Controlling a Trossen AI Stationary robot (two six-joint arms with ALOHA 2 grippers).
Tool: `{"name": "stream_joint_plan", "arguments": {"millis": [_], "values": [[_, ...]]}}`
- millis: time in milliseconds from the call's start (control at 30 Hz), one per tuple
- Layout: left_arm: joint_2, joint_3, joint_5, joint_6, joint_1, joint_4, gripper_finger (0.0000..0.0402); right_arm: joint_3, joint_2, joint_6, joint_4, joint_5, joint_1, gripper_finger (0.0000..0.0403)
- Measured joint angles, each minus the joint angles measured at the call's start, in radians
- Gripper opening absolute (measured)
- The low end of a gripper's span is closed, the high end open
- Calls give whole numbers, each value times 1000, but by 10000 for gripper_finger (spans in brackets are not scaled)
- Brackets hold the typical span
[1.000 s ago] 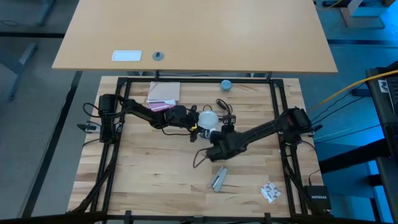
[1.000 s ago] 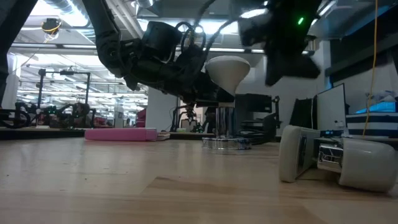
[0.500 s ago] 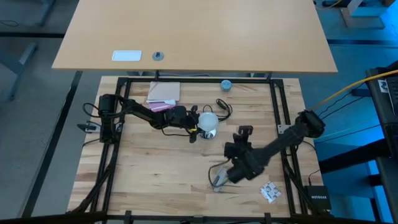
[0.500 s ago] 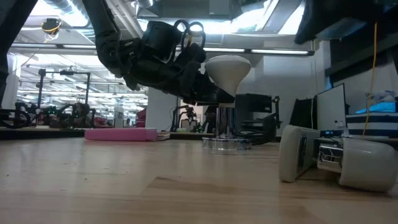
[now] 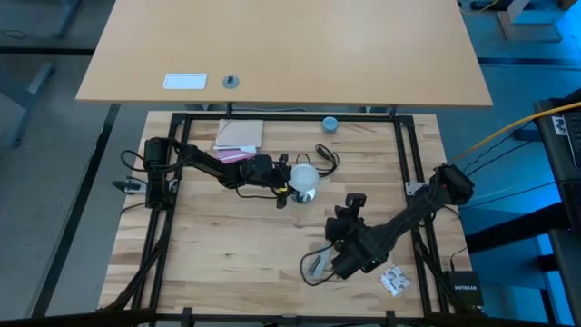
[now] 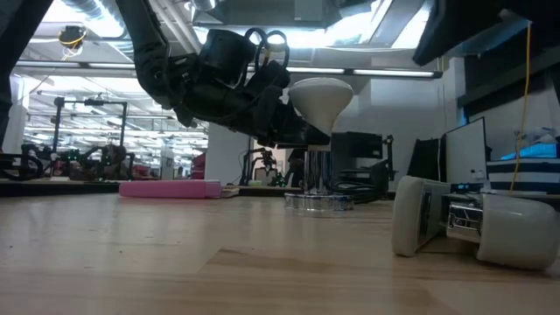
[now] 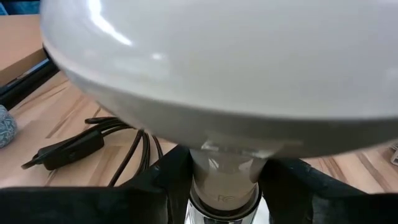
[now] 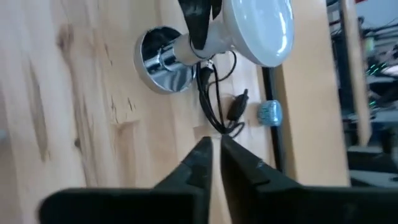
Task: Screw lightbulb
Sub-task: Insert light bulb into the lamp
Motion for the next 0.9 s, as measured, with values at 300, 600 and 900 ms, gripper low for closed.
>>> {"name": "stream_joint_plan", "arguments": {"millis": [300,600,900], "values": [[0,0,-1,0,0,0,155,-12,39,-107,193,-5,-123,175],[0,0,-1,-3,0,0,155,-190,111,-399,510,-137,-224,167],[0,0,-1,-7,0,0,155,-273,-79,-270,80,-44,-211,131]]}}
